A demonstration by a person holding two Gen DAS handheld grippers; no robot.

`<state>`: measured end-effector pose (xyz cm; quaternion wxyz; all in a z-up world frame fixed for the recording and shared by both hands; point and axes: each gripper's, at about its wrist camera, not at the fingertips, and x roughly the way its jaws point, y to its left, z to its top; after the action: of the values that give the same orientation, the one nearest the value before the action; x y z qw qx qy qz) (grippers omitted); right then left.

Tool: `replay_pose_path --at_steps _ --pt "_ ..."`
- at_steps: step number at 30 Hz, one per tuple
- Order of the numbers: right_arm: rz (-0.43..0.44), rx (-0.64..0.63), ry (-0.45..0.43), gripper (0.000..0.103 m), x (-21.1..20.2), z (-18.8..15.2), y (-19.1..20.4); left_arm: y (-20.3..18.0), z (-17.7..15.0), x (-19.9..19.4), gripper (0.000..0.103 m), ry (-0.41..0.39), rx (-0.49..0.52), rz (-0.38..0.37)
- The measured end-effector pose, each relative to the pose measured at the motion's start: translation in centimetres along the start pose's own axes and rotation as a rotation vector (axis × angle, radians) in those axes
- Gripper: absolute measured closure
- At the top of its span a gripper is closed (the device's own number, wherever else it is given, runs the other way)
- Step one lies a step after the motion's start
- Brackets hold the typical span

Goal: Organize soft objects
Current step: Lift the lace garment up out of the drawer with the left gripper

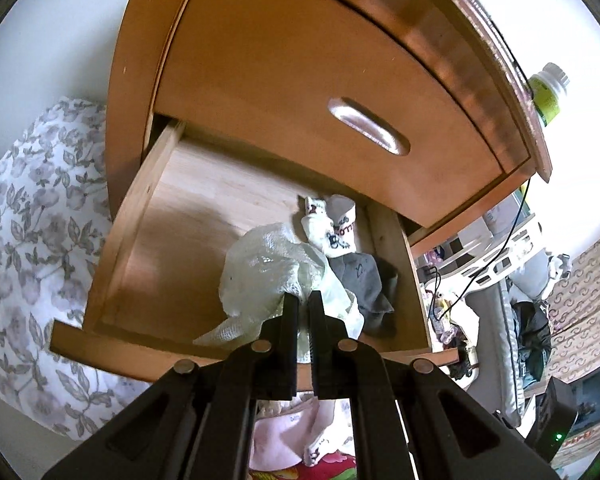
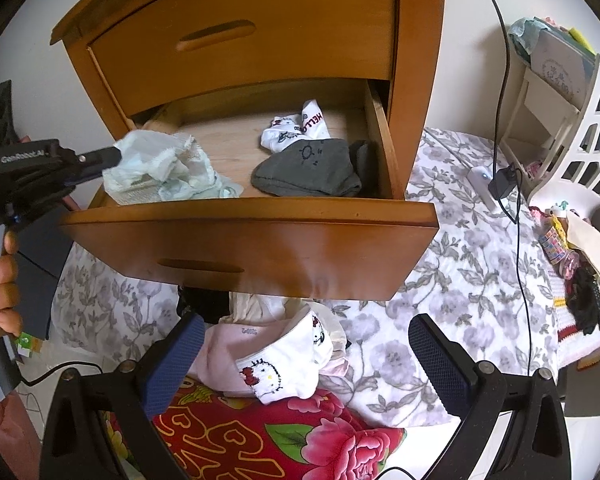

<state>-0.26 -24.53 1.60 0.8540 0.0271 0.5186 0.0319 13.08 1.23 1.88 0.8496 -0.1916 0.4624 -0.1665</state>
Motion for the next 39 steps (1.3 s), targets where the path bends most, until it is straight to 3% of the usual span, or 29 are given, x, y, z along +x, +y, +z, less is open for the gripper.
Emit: replay_pose_path --at_steps 10,16,26,39 --pt "-0.009 0.011 0.027 0.0 1.3 0.3 -0.5 -1.0 2.4 -2.7 0.099 -0.152 0.086 -0.028" --pt "-0.012 0.016 0.037 0.0 1.8 0.4 -0.6 -1.7 3.1 -6.8 0.099 -0.27 0.142 -0.048" --pt "-0.009 -0.001 0.012 0.0 0.4 0.1 0.2 -4.2 1.5 -14.3 0.099 -0.425 0.257 -0.102" --pt "-0.004 -0.025 -0.045 0.0 -3.0 -0.8 1.8 -5.6 -2.4 -19.2 0.099 -0.451 0.318 -0.136"
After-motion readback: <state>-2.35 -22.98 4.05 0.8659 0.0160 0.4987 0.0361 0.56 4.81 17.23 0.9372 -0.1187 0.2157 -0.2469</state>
